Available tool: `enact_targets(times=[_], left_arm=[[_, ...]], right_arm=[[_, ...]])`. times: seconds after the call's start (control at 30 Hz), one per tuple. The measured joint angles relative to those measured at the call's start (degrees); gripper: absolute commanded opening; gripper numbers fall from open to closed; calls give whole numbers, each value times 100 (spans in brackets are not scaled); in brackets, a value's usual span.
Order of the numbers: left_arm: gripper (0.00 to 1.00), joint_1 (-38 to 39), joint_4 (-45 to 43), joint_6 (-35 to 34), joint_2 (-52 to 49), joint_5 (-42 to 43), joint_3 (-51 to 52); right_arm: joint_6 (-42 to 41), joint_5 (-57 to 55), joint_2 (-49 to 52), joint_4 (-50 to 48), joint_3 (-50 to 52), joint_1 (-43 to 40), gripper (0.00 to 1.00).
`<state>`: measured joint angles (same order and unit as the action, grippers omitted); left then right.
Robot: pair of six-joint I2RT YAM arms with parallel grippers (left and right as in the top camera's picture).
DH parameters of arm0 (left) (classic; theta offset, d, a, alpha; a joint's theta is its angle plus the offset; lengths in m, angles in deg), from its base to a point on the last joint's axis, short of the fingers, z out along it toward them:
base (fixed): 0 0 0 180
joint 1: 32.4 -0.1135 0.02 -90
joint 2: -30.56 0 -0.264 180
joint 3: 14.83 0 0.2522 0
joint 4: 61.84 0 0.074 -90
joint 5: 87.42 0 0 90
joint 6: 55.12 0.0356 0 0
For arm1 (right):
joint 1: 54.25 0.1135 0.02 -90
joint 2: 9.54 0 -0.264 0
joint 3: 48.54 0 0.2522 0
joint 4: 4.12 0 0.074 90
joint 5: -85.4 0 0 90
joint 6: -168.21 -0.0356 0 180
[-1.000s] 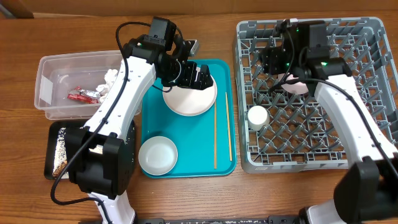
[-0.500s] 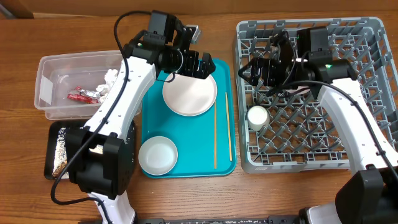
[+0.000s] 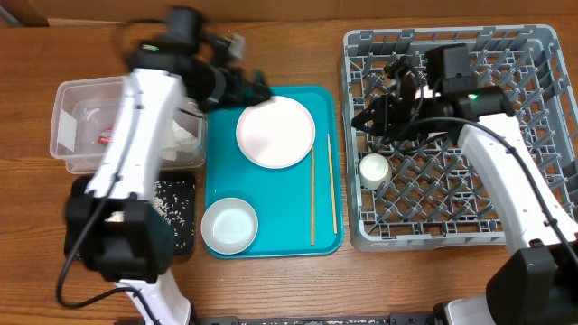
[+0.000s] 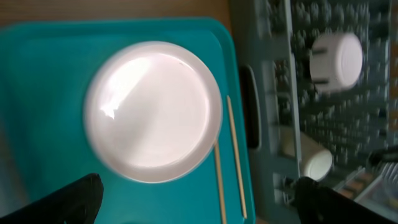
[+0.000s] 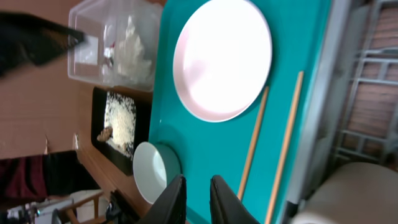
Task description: Sort waste into correct bins and load items into the dishwasher
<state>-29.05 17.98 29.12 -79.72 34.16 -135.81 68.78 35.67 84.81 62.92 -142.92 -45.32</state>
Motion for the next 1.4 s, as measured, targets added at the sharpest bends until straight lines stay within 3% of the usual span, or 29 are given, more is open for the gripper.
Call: enact_targets(times=[0.23,0.43,0.6,0.8,1.4], left_arm=[[100,-1554,409,-2,562,-2,-313],[100,-1766,579,0,649,-4,-319],[100,-1764,579,0,649,-2,-319],[100,-1764,577,0,649,-2,-319],[100,-1764,577,0,649,-2,-319]], right_arm=[[-610,-1137,0,39,0,1106,15],[-1449,-2662,0,251,0,2354,18],[-2116,-3493,0,376,0,2929,20],[-2673,-4105,170,308,9,3167,24],[-2852,-4332,1587,-160,59,3167,25]])
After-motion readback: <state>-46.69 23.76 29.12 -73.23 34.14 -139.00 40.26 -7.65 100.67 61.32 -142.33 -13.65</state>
